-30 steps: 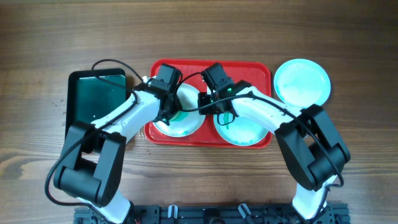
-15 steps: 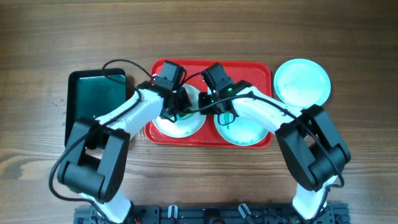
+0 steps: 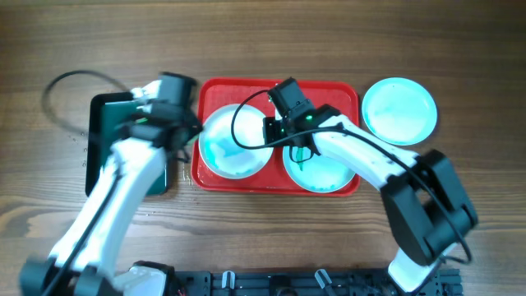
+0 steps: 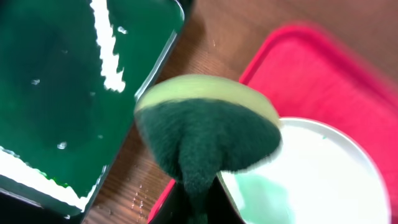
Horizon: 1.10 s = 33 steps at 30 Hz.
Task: Clean dirty plates on tray and stack at the side
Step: 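Lift the top plate with the right gripper and stack it on the side plate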
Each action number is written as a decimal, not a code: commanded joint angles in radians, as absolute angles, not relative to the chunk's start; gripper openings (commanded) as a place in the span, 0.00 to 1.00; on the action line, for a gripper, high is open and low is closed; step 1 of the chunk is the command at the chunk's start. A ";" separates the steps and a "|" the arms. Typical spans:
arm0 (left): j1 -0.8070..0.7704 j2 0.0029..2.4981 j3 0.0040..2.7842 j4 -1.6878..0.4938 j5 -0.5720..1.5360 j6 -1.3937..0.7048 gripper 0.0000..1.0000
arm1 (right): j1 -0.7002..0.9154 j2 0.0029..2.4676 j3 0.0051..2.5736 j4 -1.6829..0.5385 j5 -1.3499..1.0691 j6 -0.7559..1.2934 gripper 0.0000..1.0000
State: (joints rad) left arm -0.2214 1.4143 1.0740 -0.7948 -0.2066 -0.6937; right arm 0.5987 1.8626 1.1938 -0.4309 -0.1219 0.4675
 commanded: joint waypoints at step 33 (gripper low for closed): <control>0.244 1.292 1.064 -0.984 -0.007 -0.688 0.04 | 0.219 1.451 1.217 -0.606 -0.062 0.456 0.04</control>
State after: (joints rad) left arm 0.2386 1.2896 1.0691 -0.9848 -0.0158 -0.6933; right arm 0.4999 1.5311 1.2121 -0.5591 0.3542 0.3328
